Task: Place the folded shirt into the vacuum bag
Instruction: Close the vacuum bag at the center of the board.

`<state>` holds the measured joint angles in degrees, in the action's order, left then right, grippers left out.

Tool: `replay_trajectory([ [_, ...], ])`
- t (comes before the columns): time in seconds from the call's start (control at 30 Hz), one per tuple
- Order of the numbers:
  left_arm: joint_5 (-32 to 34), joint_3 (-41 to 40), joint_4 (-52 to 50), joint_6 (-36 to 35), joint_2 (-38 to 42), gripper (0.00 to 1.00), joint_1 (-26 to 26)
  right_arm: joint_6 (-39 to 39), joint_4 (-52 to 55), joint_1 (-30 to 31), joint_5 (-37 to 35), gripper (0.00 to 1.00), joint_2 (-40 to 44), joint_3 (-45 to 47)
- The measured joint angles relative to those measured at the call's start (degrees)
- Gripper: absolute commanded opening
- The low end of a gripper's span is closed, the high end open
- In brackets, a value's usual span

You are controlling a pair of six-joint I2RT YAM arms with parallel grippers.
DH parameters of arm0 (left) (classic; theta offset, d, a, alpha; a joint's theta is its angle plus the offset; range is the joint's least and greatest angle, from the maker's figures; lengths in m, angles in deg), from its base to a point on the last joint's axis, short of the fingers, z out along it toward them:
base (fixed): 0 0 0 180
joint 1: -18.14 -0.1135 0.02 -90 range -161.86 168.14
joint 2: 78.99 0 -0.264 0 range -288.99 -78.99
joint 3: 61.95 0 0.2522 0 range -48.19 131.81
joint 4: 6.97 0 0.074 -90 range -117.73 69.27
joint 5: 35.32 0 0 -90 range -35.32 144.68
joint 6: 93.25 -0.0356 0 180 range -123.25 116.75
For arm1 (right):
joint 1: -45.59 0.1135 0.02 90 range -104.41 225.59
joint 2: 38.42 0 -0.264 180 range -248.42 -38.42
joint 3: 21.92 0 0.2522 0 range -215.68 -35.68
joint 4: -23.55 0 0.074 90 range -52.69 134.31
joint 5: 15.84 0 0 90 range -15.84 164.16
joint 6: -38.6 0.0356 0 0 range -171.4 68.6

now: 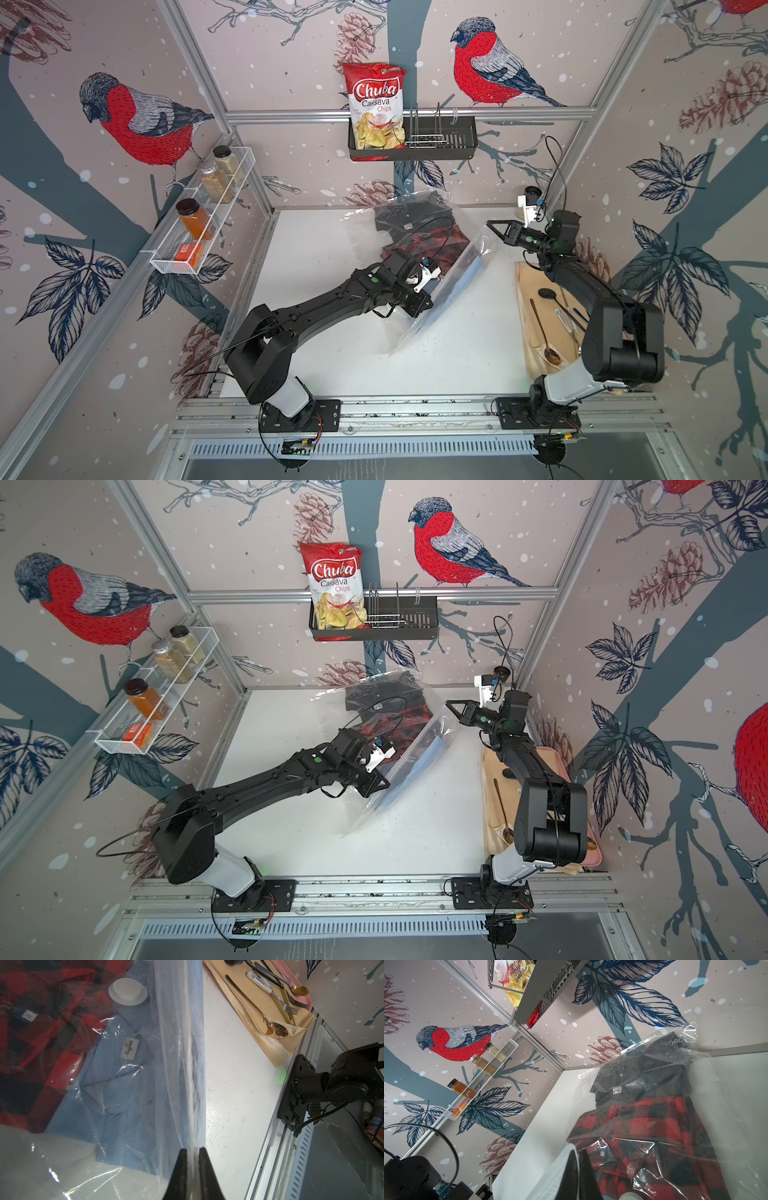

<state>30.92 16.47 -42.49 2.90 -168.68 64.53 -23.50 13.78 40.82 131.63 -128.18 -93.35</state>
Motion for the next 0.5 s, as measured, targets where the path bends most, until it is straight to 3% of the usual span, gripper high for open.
replay_trajectory([
  [0.5, 0.09, -4.33, 0.5, 1.66, 2.47, 0.0, 1.44, 2.67, -2.56, -1.44, -0.02, 0.0, -0.17, 0.87],
])
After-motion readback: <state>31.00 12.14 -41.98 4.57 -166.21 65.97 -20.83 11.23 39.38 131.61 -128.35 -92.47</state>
